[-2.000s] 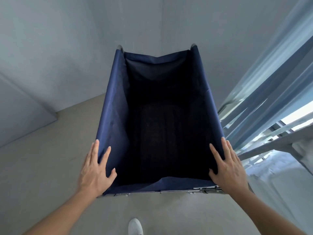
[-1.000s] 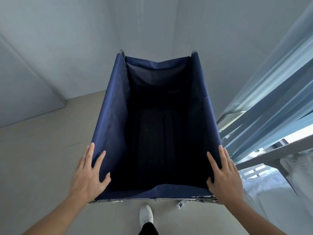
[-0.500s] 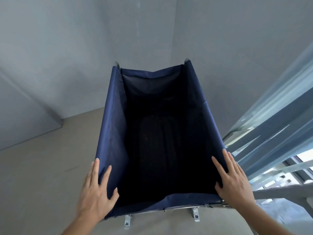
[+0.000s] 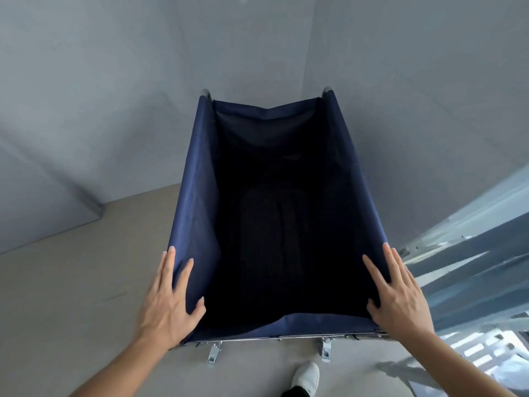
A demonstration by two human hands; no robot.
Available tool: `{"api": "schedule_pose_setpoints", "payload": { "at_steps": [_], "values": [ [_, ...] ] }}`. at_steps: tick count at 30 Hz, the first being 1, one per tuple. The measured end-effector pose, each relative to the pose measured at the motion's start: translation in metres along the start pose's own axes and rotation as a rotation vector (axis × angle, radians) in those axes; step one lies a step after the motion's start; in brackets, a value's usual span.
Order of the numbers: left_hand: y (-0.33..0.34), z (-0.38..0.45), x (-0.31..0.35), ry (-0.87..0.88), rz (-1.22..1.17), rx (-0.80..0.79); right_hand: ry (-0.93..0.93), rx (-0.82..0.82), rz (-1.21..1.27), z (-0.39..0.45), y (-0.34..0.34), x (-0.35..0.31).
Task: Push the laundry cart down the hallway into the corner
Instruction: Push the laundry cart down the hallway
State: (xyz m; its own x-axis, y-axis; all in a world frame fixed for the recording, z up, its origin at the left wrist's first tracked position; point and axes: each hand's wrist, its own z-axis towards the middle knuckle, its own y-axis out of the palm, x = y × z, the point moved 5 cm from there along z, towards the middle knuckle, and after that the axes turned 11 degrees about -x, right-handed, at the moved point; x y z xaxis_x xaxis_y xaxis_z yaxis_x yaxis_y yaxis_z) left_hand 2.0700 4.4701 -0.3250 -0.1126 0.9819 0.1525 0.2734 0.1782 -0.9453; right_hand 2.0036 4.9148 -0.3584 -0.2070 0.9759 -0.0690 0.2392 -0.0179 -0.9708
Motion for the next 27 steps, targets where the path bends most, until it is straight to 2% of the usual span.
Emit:
{"api": "schedule_pose_setpoints", "payload": {
  "at_steps": [14, 27],
  "values": [
    [-0.033, 0.102, 0.031, -0.056, 0.015, -0.023, -0.087, -0.009, 0.056, 0.119, -0.027, 0.041],
    [-0.053, 0.180, 0.028, -0.099, -0.041, -0.020, -0.090, 0.030, -0.005, 0.221, -0.045, 0.055]
  ]
}}
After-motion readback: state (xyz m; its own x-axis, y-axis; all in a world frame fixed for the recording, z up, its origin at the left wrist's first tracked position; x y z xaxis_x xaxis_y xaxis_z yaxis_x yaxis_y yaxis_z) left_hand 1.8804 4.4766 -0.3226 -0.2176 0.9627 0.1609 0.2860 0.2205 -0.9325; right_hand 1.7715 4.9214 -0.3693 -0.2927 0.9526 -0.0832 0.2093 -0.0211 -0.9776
